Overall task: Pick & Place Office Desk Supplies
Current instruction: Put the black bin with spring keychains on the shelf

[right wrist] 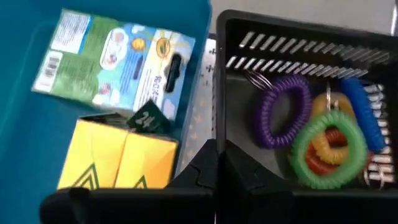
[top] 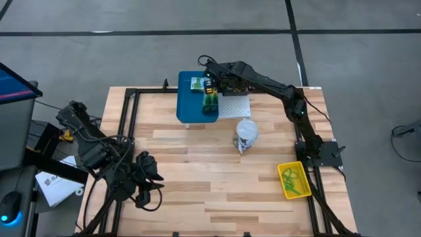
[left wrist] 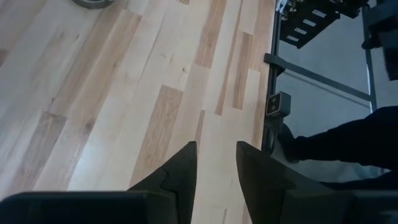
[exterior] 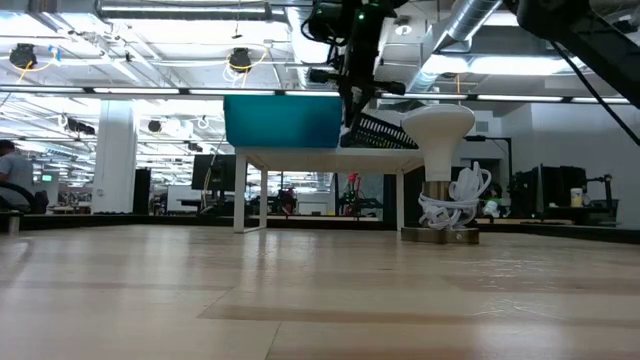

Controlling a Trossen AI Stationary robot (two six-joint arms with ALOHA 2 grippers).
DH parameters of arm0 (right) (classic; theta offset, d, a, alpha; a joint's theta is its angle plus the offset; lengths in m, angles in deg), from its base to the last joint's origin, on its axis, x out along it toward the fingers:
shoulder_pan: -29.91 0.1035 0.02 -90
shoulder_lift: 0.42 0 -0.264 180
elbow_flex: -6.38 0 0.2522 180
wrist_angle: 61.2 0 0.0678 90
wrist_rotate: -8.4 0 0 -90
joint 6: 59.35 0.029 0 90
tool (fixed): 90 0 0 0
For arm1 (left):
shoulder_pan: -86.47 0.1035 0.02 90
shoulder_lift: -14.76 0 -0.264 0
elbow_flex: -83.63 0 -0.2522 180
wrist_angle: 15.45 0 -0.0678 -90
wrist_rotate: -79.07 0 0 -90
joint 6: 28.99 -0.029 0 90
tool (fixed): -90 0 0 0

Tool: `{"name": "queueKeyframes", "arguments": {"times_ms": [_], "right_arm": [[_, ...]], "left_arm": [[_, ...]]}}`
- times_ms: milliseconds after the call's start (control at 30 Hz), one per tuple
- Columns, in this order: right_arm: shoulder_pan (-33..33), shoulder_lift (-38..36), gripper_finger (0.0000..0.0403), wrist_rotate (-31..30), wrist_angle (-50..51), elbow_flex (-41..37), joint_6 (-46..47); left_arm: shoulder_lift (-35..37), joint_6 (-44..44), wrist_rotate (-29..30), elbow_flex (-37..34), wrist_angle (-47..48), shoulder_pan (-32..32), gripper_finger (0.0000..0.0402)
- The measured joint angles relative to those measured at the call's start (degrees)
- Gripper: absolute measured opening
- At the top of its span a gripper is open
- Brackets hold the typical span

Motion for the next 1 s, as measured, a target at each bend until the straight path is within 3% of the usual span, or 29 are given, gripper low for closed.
{"name": "queueKeyframes", "arguments": {"times_ms": [567,1000], "right_arm": [[-0.13,1.85,0.0003,-1.23,0.71,0.07,1.10],[0.27,1.85,0.0061,-0.52,-5.26,0.02,-1.09]], "left_arm": [[-0.02,0.02,-0.37,0.02,-1.63,-0.02,0.0106],[-0.02,0.03,-0.31,0.02,-2.46,-0.01,0.0106]]}}
